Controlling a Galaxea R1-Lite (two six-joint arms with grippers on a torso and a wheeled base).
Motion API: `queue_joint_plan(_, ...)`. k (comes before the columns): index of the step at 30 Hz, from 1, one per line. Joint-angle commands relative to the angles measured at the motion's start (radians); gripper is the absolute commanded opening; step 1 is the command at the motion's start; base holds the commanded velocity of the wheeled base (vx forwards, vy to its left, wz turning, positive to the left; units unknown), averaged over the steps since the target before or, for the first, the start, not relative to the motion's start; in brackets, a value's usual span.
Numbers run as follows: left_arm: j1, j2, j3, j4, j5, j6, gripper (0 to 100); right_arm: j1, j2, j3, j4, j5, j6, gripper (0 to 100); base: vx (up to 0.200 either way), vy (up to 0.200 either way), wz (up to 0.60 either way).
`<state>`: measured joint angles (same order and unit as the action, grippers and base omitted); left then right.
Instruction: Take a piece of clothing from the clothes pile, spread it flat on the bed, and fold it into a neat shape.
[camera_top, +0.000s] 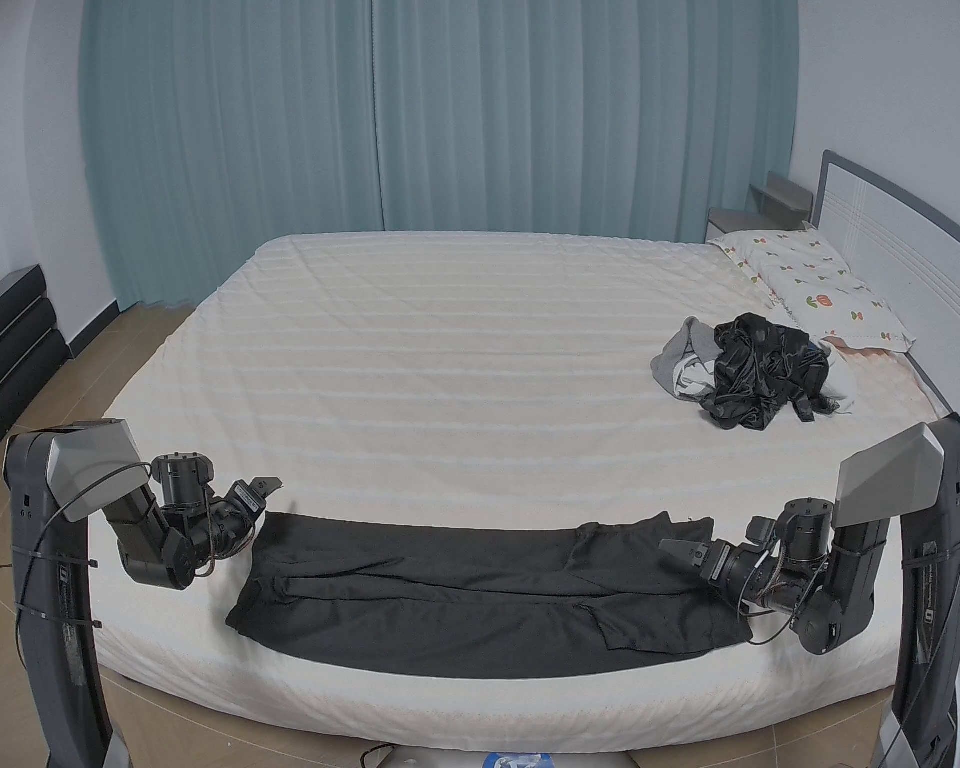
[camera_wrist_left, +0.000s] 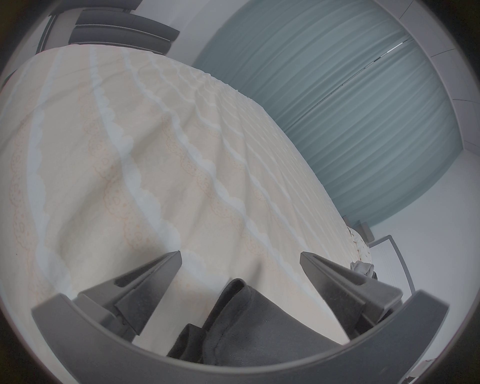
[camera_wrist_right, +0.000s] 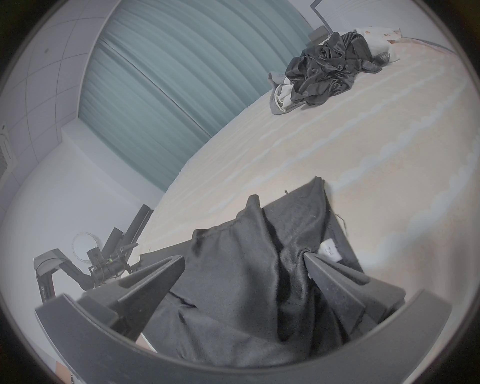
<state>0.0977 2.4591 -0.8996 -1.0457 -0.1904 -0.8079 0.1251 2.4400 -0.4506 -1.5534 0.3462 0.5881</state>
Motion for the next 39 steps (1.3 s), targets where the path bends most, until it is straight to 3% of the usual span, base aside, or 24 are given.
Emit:
queue_joint_plan(1, 0.001, 0.001, -0.001, 0.000, 0.000, -0.001, 100, 0.005, 0.047, -0.037, -0.008, -0.001, 0.006, 100, 0.000, 0.000, 0.00)
queue_joint_plan(18, 0.001, 0.003, -0.001, 0.000, 0.000, -0.001, 100, -0.019, -0.093, 0.020, -0.008, -0.079, -0.002, 100, 0.000, 0.000, 0.00)
queue_joint_plan(32, 0.001, 0.003, -0.001, 0.000, 0.000, -0.001, 100, 0.027, 0.067, -0.053, -0.008, -0.078, -0.001, 100, 0.000, 0.000, 0.00)
queue_joint_plan(33, 0.001, 0.003, -0.001, 0.000, 0.000, -0.001, 100, 0.027, 0.077, -0.057, -0.008, -0.078, -0.002, 0, 0.000, 0.000, 0.00)
queue_joint_plan(39, 0.001, 0.001, -0.001, 0.000, 0.000, -0.001, 100, 0.022, 0.077, -0.053, -0.008, -0.078, -0.002, 0, 0.000, 0.000, 0.00)
